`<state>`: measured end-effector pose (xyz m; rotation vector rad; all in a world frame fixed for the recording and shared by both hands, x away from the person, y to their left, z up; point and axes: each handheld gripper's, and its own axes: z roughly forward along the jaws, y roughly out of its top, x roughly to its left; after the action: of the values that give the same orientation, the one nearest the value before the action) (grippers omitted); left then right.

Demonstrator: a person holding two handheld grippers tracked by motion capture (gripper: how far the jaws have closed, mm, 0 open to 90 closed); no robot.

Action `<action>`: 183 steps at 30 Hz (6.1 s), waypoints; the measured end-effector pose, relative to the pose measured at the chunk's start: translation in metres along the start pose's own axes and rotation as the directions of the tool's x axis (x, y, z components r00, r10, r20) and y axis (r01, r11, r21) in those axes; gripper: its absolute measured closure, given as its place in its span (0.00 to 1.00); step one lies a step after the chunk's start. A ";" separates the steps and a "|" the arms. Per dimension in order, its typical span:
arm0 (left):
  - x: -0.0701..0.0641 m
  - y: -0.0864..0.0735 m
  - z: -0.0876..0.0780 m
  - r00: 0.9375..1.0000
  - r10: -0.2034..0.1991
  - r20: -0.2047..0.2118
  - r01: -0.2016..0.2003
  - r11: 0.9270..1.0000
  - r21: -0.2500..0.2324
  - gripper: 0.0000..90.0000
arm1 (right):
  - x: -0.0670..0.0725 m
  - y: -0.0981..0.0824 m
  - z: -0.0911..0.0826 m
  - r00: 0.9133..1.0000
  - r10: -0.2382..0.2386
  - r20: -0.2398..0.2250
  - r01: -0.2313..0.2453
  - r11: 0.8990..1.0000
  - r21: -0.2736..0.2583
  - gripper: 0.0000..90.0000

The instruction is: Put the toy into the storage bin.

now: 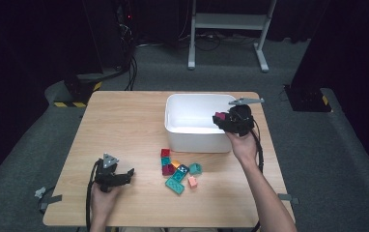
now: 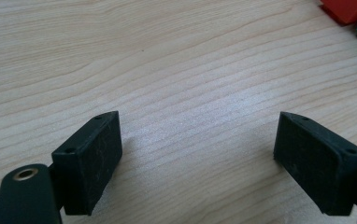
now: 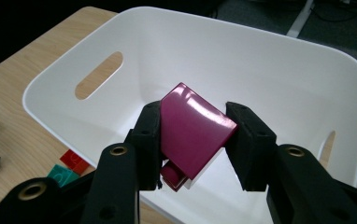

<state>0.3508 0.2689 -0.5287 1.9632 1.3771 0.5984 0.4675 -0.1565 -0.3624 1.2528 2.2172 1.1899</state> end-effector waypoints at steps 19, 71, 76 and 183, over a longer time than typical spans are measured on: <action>0.000 0.000 0.000 1.000 -0.001 -0.001 0.001 1.000 0.000 0.17 | -0.005 -0.004 0.023 0.999 0.007 0.045 -0.009 0.999 0.050 0.52; 0.000 0.000 0.000 1.000 -0.001 -0.002 0.001 1.000 0.000 0.17 | 0.041 -0.120 -0.012 0.994 -0.057 -0.098 0.053 0.998 -0.039 0.44; 0.000 0.000 0.000 1.000 -0.001 -0.002 0.001 1.000 0.000 0.17 | 0.045 -0.141 0.001 0.993 -0.051 -0.103 0.051 0.999 -0.004 0.44; -0.001 0.000 0.000 1.000 -0.002 -0.003 0.002 1.000 -0.001 0.17 | 0.069 -0.134 0.045 0.987 -0.143 -0.072 0.149 0.985 0.090 0.45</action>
<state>0.3501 0.2686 -0.5288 1.9604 1.3805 0.6009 0.3836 -0.1131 -0.4883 1.0777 2.3934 1.0959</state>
